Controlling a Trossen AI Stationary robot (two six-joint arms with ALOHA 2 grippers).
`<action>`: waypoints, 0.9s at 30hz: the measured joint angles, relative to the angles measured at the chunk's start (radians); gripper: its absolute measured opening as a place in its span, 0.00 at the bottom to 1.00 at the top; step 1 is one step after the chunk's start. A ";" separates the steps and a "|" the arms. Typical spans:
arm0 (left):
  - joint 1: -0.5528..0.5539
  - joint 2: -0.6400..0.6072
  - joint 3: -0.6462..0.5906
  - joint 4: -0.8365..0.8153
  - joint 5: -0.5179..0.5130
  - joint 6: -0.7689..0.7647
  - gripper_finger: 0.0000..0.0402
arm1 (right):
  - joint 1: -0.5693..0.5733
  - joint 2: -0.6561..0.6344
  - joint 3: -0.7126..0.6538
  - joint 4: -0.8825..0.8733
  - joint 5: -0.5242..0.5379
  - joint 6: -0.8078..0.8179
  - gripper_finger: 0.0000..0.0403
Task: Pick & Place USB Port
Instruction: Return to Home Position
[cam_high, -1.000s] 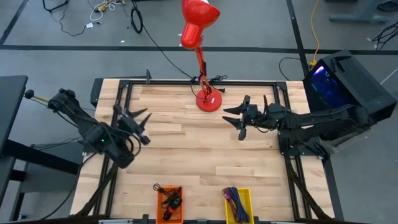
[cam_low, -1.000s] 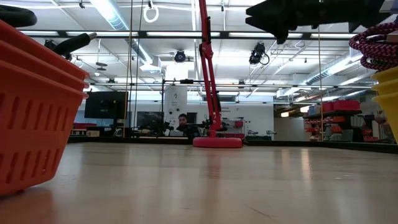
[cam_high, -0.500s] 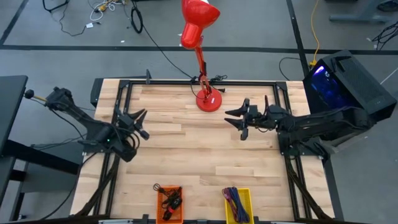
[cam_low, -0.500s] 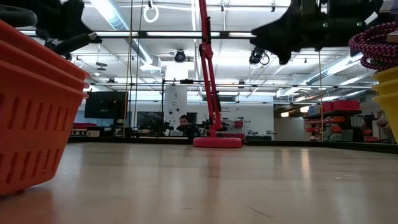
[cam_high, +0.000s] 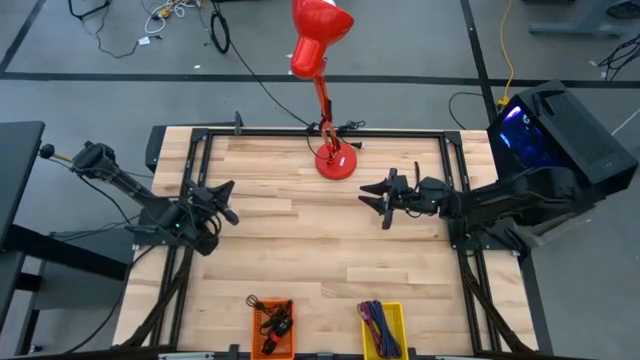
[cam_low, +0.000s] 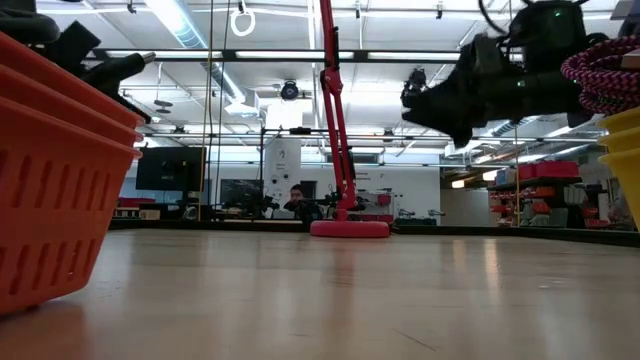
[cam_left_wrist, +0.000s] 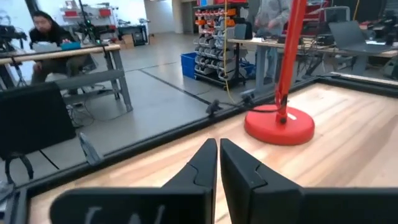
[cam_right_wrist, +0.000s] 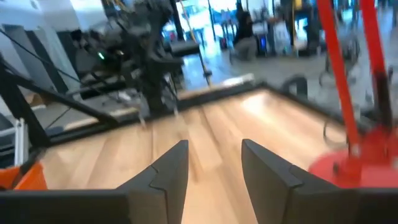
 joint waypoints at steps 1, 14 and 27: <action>0.004 -0.001 -0.010 0.015 0.007 0.006 0.06 | 0.000 0.020 0.000 -0.004 0.001 0.015 0.37; 0.009 -0.002 -0.028 0.018 0.260 0.016 0.06 | 0.000 0.085 0.000 -0.010 -0.017 0.166 0.37; 0.036 -0.015 -0.028 0.066 0.474 0.016 0.06 | -0.006 0.005 -0.003 -0.017 0.000 0.166 0.37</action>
